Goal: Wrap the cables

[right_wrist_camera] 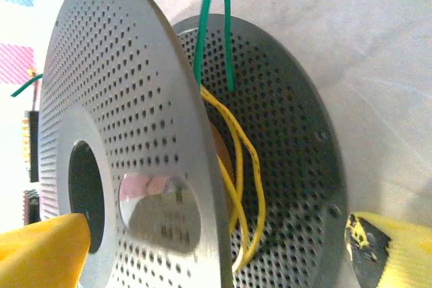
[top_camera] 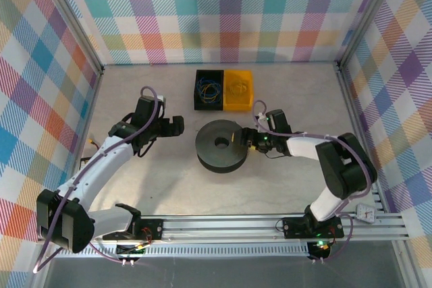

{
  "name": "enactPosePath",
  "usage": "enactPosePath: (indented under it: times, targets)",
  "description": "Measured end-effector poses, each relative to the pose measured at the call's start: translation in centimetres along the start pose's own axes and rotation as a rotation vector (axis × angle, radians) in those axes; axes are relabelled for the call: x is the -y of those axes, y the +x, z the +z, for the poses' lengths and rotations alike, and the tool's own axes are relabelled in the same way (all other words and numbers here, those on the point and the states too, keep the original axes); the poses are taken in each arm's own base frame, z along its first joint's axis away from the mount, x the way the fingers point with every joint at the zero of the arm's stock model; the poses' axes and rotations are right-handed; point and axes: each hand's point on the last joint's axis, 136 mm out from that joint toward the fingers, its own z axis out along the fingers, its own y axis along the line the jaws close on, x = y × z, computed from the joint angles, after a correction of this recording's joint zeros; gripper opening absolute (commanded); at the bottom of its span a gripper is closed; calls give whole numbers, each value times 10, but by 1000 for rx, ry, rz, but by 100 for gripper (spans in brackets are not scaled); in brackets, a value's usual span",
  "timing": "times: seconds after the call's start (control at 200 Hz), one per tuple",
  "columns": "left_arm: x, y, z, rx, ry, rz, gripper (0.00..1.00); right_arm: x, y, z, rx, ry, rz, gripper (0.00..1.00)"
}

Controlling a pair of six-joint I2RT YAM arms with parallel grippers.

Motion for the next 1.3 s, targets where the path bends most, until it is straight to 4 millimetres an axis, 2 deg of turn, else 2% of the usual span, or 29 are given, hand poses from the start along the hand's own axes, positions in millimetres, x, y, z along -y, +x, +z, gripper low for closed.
enactPosePath:
  times: [0.235, 0.405, 0.63, 0.745, 0.855, 0.93, 1.005, 1.07, 1.22, 1.3]
  targets:
    - [0, 16, 0, -98, -4, -2, 100, -28, -12, -57, 88, 83, -111, 99]
    - [-2, 24, -7, -125, -5, 3, 100, -48, -17, -121, 227, 157, -229, 99]
    - [-4, -1, -43, 60, 41, 41, 100, -82, -31, -211, 517, 239, -514, 99]
    - [-10, -11, -57, 198, 56, 42, 100, -91, -41, -238, 639, 301, -630, 99]
    - [-22, -14, -52, 272, 16, 25, 100, -92, -58, -252, 743, 373, -711, 99]
    - [-33, -16, -40, 305, -32, 7, 100, -79, -66, -247, 773, 442, -752, 99]
    - [-46, -15, -27, 340, -77, -19, 100, -55, -71, -232, 766, 514, -770, 99]
    - [-61, -10, -16, 362, -132, -42, 100, -26, -74, -217, 747, 568, -753, 99]
    - [-95, 0, 1, 403, -267, -77, 100, 58, -72, -190, 680, 686, -617, 99]
    - [-108, 3, 7, 433, -314, -82, 100, 87, -71, -184, 665, 722, -553, 99]
